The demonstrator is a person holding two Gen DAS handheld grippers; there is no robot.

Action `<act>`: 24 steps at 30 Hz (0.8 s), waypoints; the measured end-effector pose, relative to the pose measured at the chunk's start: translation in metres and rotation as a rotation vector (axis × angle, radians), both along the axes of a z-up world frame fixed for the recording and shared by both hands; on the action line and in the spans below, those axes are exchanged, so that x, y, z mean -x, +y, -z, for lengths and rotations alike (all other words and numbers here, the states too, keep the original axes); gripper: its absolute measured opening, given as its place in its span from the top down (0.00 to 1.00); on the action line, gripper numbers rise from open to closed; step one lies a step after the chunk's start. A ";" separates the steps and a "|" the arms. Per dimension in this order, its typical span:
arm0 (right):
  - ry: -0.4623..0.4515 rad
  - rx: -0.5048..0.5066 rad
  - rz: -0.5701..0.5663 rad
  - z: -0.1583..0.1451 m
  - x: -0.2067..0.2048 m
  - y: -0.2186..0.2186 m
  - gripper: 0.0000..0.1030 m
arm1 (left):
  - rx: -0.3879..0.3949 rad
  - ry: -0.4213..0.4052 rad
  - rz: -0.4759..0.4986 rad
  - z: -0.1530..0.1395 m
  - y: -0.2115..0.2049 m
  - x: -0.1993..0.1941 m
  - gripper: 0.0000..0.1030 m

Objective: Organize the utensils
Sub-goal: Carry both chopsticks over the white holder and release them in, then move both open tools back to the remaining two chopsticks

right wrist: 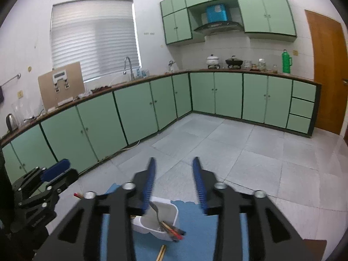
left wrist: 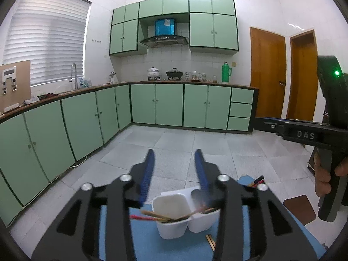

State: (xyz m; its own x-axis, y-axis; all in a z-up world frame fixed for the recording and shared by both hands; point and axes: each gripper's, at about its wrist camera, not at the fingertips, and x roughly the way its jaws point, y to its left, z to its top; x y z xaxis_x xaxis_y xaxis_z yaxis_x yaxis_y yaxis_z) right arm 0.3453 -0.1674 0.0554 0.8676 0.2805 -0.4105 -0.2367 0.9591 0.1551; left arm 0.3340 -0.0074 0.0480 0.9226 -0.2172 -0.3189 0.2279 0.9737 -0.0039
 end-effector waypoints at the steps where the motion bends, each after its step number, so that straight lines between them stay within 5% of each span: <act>1: -0.009 -0.004 0.009 -0.001 0.008 -0.004 0.53 | 0.005 0.000 -0.006 -0.001 0.001 0.008 0.56; 8: -0.054 -0.009 0.081 0.016 0.080 -0.029 0.11 | 0.053 0.005 -0.030 0.017 0.011 0.076 0.34; 10: -0.055 0.000 0.107 0.029 0.102 -0.033 0.06 | 0.060 0.025 -0.034 0.027 0.010 0.089 0.28; 24: 0.140 0.010 0.127 0.131 0.172 -0.021 0.06 | 0.002 0.229 -0.066 0.135 0.010 0.155 0.23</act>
State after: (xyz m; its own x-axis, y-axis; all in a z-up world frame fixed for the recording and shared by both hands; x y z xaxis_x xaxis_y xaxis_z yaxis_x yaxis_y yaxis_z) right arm 0.1734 -0.1889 -0.0760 0.8299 0.1673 -0.5322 -0.0900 0.9816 0.1682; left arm 0.1787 0.0029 -0.0874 0.8384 -0.1599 -0.5211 0.1570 0.9863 -0.0502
